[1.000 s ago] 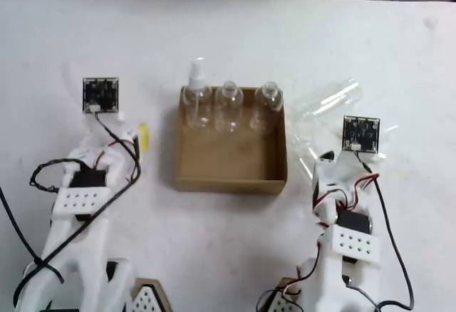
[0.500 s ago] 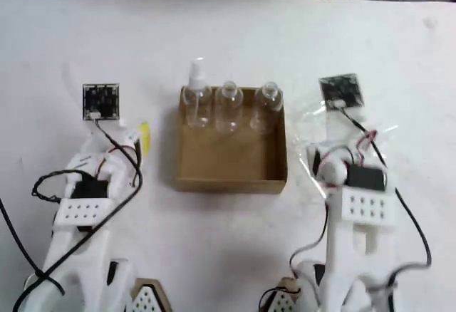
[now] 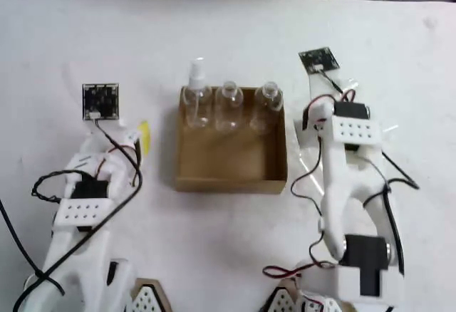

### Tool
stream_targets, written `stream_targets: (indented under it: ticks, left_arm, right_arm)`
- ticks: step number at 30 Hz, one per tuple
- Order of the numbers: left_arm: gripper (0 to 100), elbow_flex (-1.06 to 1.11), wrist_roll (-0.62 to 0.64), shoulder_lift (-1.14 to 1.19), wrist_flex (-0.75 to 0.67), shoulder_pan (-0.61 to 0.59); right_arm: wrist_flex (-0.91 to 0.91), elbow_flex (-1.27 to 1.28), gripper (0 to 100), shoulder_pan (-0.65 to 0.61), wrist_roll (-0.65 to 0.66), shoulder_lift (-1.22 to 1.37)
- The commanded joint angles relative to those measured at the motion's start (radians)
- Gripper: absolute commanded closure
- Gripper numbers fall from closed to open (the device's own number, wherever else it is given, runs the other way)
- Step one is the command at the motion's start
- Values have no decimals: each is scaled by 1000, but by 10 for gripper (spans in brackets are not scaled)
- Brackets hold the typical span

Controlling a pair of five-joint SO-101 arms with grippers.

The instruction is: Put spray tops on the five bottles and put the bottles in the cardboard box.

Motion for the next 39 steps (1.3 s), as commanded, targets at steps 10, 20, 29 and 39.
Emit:
stream_targets:
  ticks: [10, 20, 29, 39]
  left_arm:
    - [816, -8, -28, -24, -26, 4]
    - [816, -8, -29, -24, -26, 7]
    - [816, -8, -29, -25, -26, 10]
    - [816, -6, -29, -25, -26, 4]
  right_arm:
    - [-12, -129, 892, 8, 15, 206]
    - [68, -133, 893, 266, 276, 219]
    - [131, -130, 893, 348, 321, 31]
    - [168, -141, 889, 45, 402, 53]
